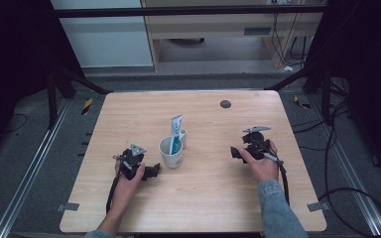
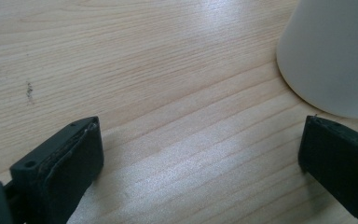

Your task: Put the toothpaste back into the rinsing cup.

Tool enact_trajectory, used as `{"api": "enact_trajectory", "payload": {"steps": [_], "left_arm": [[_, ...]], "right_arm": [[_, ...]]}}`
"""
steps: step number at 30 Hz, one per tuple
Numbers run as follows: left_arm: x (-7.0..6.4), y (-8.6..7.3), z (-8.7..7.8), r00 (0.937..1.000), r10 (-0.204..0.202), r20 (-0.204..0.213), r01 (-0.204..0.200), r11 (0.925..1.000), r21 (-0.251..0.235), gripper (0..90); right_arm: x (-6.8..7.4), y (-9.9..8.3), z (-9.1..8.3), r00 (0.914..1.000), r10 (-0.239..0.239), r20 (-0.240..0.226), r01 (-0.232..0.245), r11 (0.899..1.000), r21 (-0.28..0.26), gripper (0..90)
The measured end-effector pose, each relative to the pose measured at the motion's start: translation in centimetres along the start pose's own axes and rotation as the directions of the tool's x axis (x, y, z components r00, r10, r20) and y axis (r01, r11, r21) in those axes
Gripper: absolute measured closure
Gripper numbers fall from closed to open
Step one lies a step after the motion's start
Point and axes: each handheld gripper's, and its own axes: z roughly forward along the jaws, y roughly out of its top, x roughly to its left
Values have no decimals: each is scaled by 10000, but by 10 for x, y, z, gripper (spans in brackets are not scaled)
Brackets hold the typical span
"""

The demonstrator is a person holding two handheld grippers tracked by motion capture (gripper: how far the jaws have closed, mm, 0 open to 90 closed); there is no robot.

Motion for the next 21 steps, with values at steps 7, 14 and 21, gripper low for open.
{"api": "enact_trajectory", "payload": {"steps": [7,14,21], "left_arm": [[0,0,0,10000,-2,1,2,10000,0,0],[0,0,0,10000,-2,1,2,10000,0,0],[0,0,0,10000,-2,1,2,10000,0,0]], "right_arm": [[-9,-6,9,9990,449,2,-449,9990,-74,118],[-15,-14,17,9967,791,191,-788,9968,-125,115],[-18,-20,22,9942,1005,387,-996,9947,-239,112]]}}
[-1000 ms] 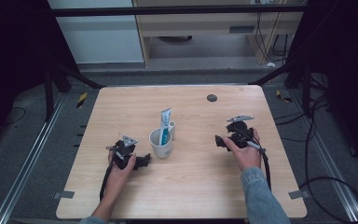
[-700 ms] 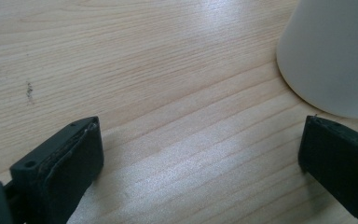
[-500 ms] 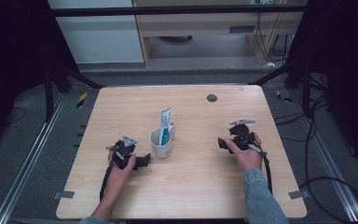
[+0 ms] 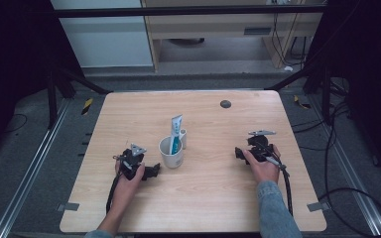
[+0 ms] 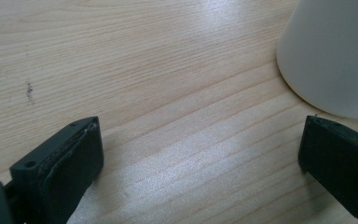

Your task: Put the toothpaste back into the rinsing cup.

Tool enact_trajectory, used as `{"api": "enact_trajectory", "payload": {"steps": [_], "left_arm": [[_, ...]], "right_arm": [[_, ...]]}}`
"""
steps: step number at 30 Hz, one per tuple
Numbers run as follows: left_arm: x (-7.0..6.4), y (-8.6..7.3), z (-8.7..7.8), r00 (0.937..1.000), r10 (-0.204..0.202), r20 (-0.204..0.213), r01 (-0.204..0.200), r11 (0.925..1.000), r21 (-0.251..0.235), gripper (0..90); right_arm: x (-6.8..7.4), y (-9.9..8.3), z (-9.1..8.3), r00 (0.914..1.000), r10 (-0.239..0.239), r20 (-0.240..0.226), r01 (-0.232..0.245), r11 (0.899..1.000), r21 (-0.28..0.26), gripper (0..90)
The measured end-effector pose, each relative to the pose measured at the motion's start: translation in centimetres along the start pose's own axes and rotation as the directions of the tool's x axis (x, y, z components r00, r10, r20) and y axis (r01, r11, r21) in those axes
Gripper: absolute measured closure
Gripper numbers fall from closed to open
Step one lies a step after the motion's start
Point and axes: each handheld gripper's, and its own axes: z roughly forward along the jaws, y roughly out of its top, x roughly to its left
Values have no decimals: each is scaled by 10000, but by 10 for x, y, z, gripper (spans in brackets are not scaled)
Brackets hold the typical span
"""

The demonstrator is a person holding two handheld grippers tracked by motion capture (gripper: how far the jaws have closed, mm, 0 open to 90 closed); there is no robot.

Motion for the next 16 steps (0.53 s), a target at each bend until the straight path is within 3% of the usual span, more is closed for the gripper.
{"api": "enact_trajectory", "payload": {"steps": [4,6,10,16], "left_arm": [[0,0,0,10000,3,-1,-3,10000,1,0],[0,0,0,10000,1,1,-1,10000,-1,0],[0,0,0,10000,6,5,-6,10000,0,0],[0,0,0,10000,8,6,-8,10000,1,0]], "right_arm": [[-2,-4,7,9995,212,229,-212,9998,22,103],[0,-7,12,9982,12,598,-10,10000,-50,73],[2,-12,14,9987,-79,507,103,9989,-465,50],[2,-12,14,9989,-59,469,80,9989,-453,49]]}}
